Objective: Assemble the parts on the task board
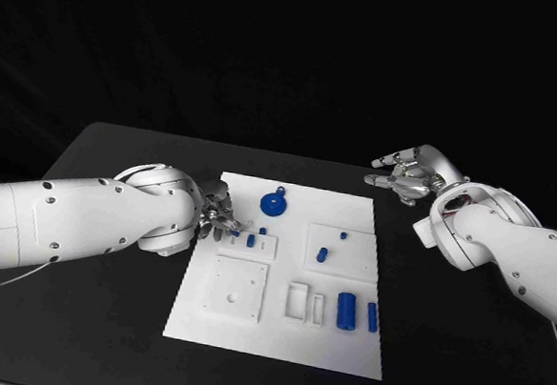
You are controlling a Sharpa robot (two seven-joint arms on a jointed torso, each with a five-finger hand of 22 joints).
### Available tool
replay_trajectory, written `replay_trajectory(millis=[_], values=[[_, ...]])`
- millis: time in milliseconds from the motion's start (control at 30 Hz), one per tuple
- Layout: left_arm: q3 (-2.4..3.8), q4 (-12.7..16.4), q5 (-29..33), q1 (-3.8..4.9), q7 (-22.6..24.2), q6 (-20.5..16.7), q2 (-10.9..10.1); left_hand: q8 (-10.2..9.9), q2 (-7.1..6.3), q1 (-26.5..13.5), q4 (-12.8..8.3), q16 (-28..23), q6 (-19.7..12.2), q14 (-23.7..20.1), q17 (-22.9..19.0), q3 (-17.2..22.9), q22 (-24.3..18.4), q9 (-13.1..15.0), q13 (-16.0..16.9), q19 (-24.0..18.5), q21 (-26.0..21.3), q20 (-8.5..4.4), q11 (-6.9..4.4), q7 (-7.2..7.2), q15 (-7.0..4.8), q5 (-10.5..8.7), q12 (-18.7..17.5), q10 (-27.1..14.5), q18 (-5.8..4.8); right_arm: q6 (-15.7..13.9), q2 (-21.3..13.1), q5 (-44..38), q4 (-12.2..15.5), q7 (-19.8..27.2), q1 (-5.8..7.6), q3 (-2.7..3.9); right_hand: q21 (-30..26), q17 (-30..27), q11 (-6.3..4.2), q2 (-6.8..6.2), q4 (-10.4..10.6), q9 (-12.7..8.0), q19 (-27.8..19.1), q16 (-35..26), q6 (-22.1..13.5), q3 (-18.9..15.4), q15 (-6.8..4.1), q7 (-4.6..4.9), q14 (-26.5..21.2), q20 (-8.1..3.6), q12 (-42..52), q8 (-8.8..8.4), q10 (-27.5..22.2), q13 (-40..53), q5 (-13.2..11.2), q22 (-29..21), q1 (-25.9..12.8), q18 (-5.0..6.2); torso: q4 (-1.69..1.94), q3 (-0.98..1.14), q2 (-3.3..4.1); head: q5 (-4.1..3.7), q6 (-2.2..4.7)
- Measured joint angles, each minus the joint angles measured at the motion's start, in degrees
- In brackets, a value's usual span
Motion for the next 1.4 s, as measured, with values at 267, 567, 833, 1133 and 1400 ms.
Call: replay_trajectory(millis=[267,567,833,1133,1400], values=[[0.01,-0.3,-0.6,-0.59,0.0,0.0,0.1,0.0,-0.15,-0.2,0.0,0.0,0.0,0.0,0.0,0.1,0.0,0.0,0.0,0.0,0.0,0.00,0.01,0.00,0.00,0.00,0.0,0.0,0.00,0.0,0.0,0.0,0.0,0.0,-0.01,0.00,0.0,0.0,0.00,0.00,0.0,0.0,0.0,0.0,0.0,0.0,0.00,0.00,0.0,0.00,0.0,0.00,0.0,0.0,0.0,0.0,0.0,0.00,0.04,-0.04,-0.03,0.13,-0.05],[0.01,-0.4,-1.0,-0.95,0.0,0.0,0.1,-0.1,-0.35,-0.4,-0.6,0.0,0.1,0.0,0.1,0.6,0.0,0.0,0.0,0.0,0.0,0.00,0.02,0.07,0.01,-0.08,-0.3,0.0,0.00,0.0,-0.1,0.1,0.0,0.1,-0.05,0.00,-0.3,-0.1,0.00,0.00,0.0,0.0,0.0,0.0,0.0,0.0,0.00,-0.01,0.0,0.00,0.0,0.00,0.0,0.0,0.0,0.0,0.0,0.00,0.02,-0.04,-0.04,0.25,-0.17],[0.01,-0.4,-1.4,-1.18,0.0,0.0,0.1,-0.3,-0.34,-0.4,-0.7,0.0,0.1,0.0,0.1,0.8,0.0,0.0,0.0,0.0,0.0,0.00,0.11,0.07,0.01,-0.22,-0.3,0.1,0.00,0.0,-0.1,0.1,0.0,0.1,-0.07,0.00,-0.4,-0.1,0.00,0.00,0.0,0.0,0.0,0.0,0.0,0.0,0.00,-0.01,0.0,0.00,0.0,0.00,0.0,0.0,0.0,0.0,0.0,0.00,0.01,0.02,-0.04,0.31,-0.15],[0.06,-0.1,-1.8,-1.28,0.0,0.1,0.0,-0.4,-0.26,-0.3,-0.7,-0.3,0.2,0.0,0.2,0.8,0.0,0.0,0.0,0.0,0.0,0.00,0.12,-0.03,0.02,-0.25,-0.3,0.1,0.00,0.1,-0.2,0.2,-0.1,0.1,-0.10,0.00,-0.4,-0.1,0.00,0.00,0.0,0.0,0.0,0.0,0.0,0.0,0.00,-0.01,0.0,0.00,0.0,0.00,0.0,0.0,0.0,0.0,0.0,0.00,0.01,0.03,-0.04,0.37,-0.26],[0.07,-0.1,-2.0,-1.34,0.1,0.1,-0.1,-0.2,-0.18,-0.2,-0.7,-0.3,0.2,0.0,0.2,0.8,0.0,0.0,0.1,0.0,0.0,0.00,0.12,-0.04,0.02,-0.44,-0.3,0.1,0.00,0.2,-0.2,0.4,-0.1,0.1,-0.12,0.00,-0.4,-0.1,0.00,0.00,0.0,0.0,0.0,0.0,0.0,0.0,0.00,-0.01,0.0,0.00,0.0,0.00,0.0,0.0,0.0,0.0,0.0,0.00,0.01,0.03,-0.04,0.37,-0.15]])
